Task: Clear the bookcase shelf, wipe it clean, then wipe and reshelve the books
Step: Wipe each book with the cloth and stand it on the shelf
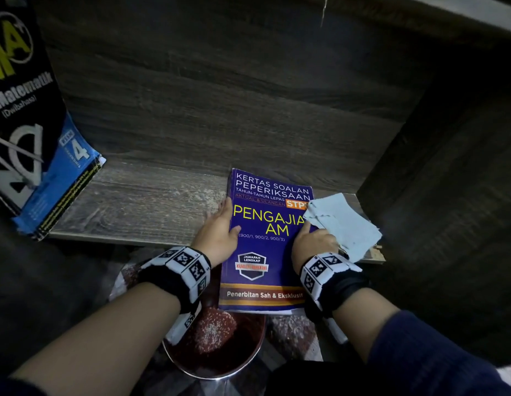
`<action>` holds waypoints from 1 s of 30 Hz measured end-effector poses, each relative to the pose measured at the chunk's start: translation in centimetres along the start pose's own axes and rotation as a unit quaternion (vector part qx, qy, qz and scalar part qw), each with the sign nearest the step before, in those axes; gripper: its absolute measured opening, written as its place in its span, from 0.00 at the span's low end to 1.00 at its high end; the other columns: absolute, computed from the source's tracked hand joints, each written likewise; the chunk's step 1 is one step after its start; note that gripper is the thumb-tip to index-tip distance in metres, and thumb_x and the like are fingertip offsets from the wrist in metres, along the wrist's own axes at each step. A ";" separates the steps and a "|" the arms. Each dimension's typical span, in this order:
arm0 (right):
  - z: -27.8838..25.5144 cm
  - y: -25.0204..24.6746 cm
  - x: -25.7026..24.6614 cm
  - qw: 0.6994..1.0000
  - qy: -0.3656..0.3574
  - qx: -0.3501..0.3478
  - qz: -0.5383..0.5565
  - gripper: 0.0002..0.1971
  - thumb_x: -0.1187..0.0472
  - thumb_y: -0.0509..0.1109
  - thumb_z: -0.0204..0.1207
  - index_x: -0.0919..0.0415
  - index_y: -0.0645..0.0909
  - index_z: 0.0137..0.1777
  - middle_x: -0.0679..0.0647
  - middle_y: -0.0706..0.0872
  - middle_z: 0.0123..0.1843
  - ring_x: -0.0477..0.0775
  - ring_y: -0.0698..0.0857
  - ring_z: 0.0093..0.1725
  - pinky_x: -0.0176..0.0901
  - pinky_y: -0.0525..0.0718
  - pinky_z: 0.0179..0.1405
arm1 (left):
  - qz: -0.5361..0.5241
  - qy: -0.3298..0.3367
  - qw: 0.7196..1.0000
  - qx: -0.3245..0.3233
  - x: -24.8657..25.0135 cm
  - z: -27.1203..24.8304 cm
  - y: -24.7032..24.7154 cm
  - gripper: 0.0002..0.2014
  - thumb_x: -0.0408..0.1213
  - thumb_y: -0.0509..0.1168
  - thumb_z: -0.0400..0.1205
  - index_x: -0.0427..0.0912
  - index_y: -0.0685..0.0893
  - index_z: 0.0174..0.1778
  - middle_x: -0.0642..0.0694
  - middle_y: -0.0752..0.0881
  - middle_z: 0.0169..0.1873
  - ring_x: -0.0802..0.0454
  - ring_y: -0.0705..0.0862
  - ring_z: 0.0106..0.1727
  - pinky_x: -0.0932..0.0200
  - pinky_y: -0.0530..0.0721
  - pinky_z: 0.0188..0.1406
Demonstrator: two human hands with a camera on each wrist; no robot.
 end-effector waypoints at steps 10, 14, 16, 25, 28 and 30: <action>0.7 -0.4 1.1 0.983 0.132 0.035 0.126 0.29 0.42 0.52 0.86 0.69 0.70 0.69 0.67 0.77 0.68 0.66 0.77 0.67 0.51 0.74 0.63 | -0.269 -0.045 0.956 0.108 -0.7 1.0 -1.9 0.41 0.27 0.74 0.76 0.51 0.64 0.83 0.53 0.78 0.73 0.52 0.83 0.66 0.41 0.85 0.62; 1.7 0.7 0.7 0.997 0.032 -0.012 0.062 0.25 0.45 0.54 0.83 0.54 0.69 0.77 0.65 0.73 0.69 0.66 0.74 0.68 0.55 0.74 0.63 | -0.366 -0.052 0.925 0.083 0.0 1.0 -2.1 0.36 0.24 0.66 0.81 0.52 0.62 0.83 0.56 0.76 0.72 0.56 0.82 0.63 0.43 0.82 0.66; 1.4 0.2 0.5 1.000 -0.003 -0.028 0.005 0.25 0.45 0.54 0.83 0.47 0.64 0.80 0.65 0.72 0.68 0.66 0.73 0.68 0.55 0.74 0.64 | -0.389 -0.048 0.918 0.065 0.4 0.9 -2.1 0.34 0.23 0.60 0.85 0.53 0.59 0.84 0.58 0.77 0.70 0.64 0.83 0.54 0.48 0.85 0.60; 2.1 -1.0 0.7 0.991 -0.025 -0.038 0.128 0.33 0.40 0.51 0.84 0.47 0.47 0.85 0.70 0.70 0.73 0.72 0.72 0.71 0.57 0.70 0.71 | -0.437 -0.005 0.895 0.093 1.4 0.9 -3.2 0.30 0.27 0.58 0.87 0.67 0.69 0.77 0.61 0.83 0.63 0.61 0.86 0.55 0.47 0.84 0.62; 3.2 -0.9 0.5 0.969 -0.019 -0.054 0.242 0.42 0.32 0.58 0.78 0.52 0.50 0.85 0.65 0.72 0.75 0.68 0.74 0.72 0.57 0.70 0.74 | -0.409 0.006 0.908 0.093 1.6 0.9 -3.3 0.31 0.32 0.60 0.87 0.83 0.71 0.65 0.62 0.83 0.65 0.58 0.86 0.59 0.43 0.84 0.63; 3.6 -1.1 0.4 0.941 -0.035 -0.062 0.330 0.36 0.35 0.66 0.75 0.51 0.62 0.79 0.61 0.78 0.71 0.66 0.78 0.68 0.58 0.74 0.71 | -0.416 0.009 0.904 0.096 1.8 0.6 -3.6 0.29 0.32 0.60 0.87 0.79 0.72 0.68 0.68 0.83 0.59 0.60 0.86 0.58 0.44 0.84 0.64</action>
Point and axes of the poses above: each hand's wrist, its own z-axis towards the middle knuckle, its own y-axis out of the palm, x = y × z, the point moved 6 cm from there along z, towards the middle knuckle
